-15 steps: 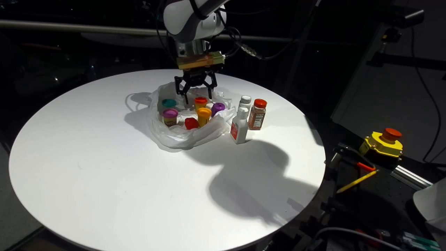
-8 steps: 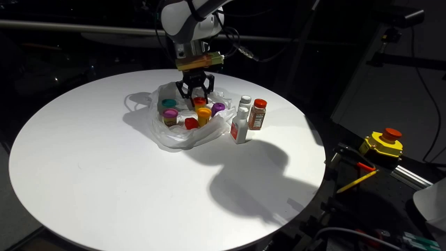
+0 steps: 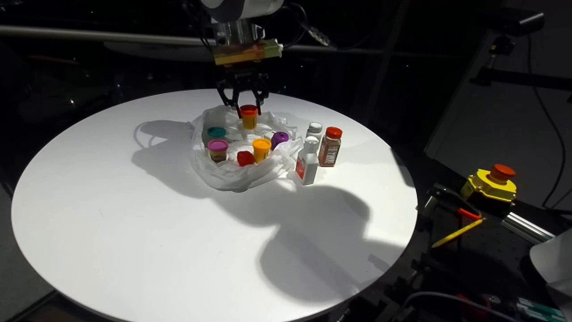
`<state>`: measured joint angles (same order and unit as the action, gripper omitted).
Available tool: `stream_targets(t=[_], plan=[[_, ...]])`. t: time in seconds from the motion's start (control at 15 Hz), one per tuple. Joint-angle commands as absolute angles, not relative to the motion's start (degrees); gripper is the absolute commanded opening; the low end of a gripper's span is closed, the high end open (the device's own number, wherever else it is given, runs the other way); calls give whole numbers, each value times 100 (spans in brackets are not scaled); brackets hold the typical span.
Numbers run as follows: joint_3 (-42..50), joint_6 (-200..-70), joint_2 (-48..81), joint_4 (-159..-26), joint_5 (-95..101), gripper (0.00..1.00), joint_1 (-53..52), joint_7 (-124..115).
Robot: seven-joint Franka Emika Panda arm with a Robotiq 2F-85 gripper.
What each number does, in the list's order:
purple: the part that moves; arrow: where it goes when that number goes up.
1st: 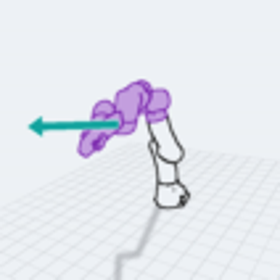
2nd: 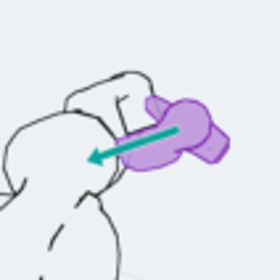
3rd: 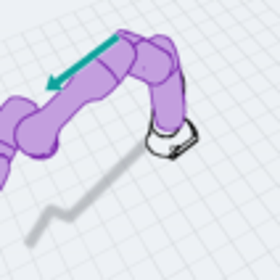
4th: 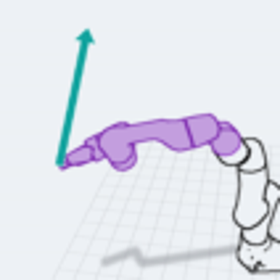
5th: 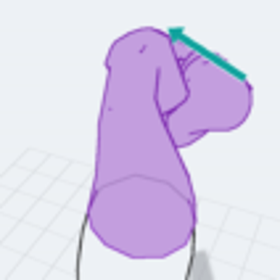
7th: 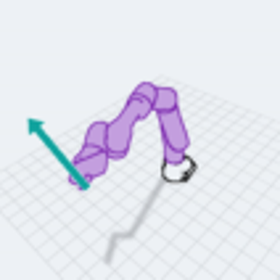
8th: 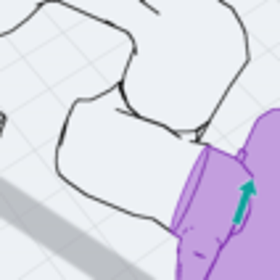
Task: Remove the objects in the plastic and put them on the table.
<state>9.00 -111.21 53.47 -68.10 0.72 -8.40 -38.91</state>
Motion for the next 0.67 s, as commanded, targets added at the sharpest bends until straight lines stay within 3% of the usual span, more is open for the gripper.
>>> stream_targets(t=[0.0, 0.6], plan=[[852, -11310, 4157, -8151, 314, 28, -1251, -4241], [360, -11870, 4213, -9100, 820, 28, -1789, -4067]])
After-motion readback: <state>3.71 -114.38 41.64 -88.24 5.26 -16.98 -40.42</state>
